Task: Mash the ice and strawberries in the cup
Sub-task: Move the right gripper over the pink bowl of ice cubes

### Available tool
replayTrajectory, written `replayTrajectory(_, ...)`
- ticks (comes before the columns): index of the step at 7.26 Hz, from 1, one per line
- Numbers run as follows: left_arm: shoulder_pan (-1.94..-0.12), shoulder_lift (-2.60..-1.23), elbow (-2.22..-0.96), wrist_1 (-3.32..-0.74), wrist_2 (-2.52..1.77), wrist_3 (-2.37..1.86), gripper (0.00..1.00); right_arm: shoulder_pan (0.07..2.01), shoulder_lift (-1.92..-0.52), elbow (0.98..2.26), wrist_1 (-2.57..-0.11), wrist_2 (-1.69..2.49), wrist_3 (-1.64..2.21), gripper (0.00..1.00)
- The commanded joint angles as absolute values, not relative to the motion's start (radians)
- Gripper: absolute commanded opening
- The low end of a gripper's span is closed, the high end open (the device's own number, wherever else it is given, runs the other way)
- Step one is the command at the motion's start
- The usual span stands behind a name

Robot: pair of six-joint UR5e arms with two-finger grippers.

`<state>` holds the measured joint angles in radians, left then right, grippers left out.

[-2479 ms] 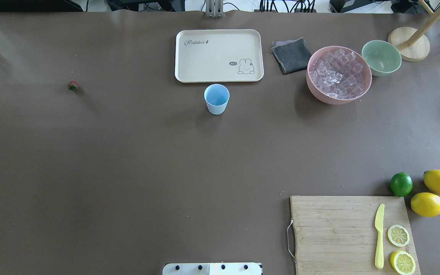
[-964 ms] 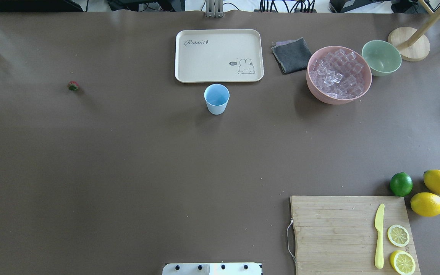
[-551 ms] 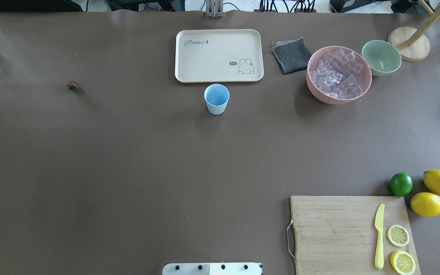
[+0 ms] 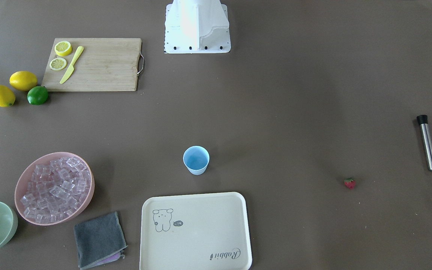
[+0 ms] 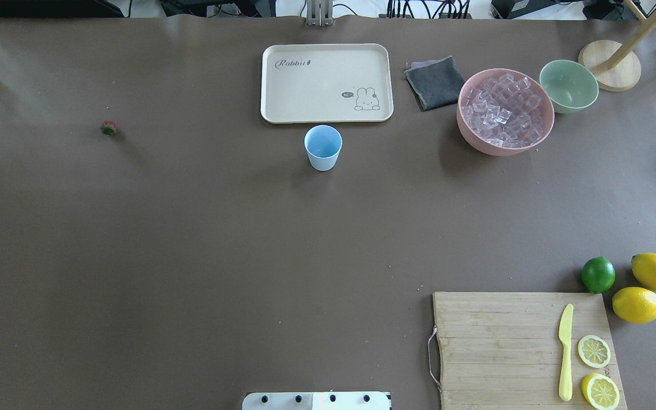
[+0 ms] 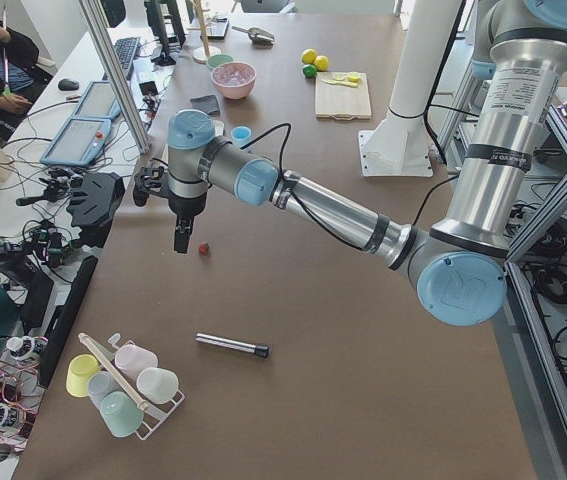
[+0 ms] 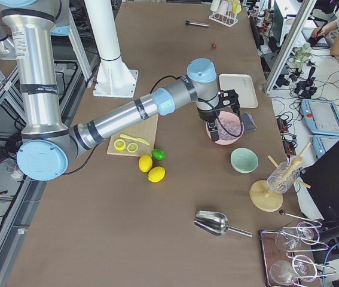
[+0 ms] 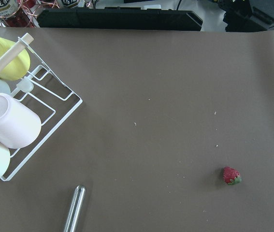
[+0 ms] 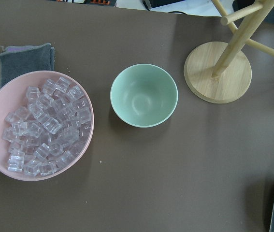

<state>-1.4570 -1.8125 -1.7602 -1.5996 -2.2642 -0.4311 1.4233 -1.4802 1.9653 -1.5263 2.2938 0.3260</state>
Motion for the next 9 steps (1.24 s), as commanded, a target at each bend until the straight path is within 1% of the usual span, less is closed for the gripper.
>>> replayTrajectory(1, -1.456, -1.819, -1.747, -1.601, -2.266, -0.431, 0.98, 1.384, -1.378, 1.895, -1.526, 2.293, 0.328, 1.00)
replayTrajectory(3, -1.454, -1.818, -1.753, -1.601, -2.266, -0.431, 0.98, 1.335, -1.303, 1.849, -1.526, 2.287, 0.330, 1.00)
replayTrajectory(5, -1.454, -1.818, -1.749, -1.600, -2.264, -0.431, 0.98, 1.193, -1.218, 1.839, -1.505, 2.178, 0.530, 1.00)
replayTrajectory(6, -1.454, -1.818, -1.744, -1.601, -2.261, -0.430, 0.98, 1.127, -1.213, 1.818, -1.440, 2.107, 0.598, 1.00)
replayTrajectory(9, -1.453, -1.818, -1.738, -1.612, -2.258, -0.431, 0.98, 1.043, -1.186, 1.642, -1.264, 2.015, 0.682, 1.00)
